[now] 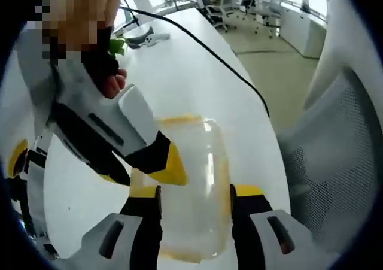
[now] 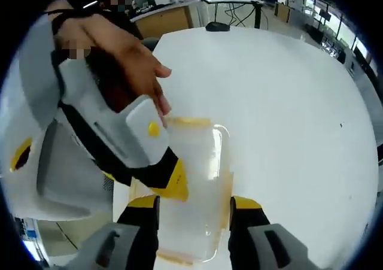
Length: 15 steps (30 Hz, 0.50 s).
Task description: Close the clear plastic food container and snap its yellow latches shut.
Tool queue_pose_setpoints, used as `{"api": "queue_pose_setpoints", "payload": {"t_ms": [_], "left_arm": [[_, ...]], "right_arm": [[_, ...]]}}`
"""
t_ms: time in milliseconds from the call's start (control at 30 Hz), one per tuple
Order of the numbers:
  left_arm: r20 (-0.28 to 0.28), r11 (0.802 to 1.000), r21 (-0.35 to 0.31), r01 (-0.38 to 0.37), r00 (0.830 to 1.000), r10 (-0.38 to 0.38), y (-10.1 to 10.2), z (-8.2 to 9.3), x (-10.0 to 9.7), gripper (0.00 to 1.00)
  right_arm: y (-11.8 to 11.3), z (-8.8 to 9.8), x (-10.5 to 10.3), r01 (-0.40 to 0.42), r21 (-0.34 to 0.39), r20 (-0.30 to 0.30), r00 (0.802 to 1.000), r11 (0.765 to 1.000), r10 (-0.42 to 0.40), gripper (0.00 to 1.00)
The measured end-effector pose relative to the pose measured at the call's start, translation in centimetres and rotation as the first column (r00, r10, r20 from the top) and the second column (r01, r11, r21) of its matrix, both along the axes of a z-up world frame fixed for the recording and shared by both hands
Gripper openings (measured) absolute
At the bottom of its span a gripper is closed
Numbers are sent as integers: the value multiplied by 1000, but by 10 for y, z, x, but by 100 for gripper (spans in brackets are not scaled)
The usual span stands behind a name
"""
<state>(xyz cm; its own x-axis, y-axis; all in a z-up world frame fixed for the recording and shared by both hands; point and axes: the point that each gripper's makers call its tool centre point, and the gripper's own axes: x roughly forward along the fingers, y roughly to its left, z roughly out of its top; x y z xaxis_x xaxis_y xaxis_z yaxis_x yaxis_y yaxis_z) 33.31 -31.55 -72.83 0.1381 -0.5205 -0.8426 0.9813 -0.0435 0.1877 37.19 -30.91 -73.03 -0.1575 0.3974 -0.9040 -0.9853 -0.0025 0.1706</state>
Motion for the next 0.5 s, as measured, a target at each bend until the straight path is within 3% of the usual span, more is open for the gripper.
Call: {"api": "queue_pose_setpoints", "payload": {"t_ms": [67,100,233,367,500], "left_arm": [[-44,998,-57,-14,999,11,-4,7,-3,45],[-38,998,-65,-9,999,6,-3,10,-2,44],[-49,998,-57,-8,999,6,3,12,-1,46],[-73,997,-82,-10,997,4,6,16,0,49],[-75,996,-86,-18,997,11,13,20,3,52]], "right_arm": [[-1,7,-2,72,50,-38,997,996,-70,42],[1,11,-4,78,75,-46,996,994,-75,44],[-9,15,-10,57,92,0,998,994,-58,42],[-10,19,-16,56,119,40,997,991,-62,50],[-10,22,-24,58,150,50,997,987,-66,51]]}}
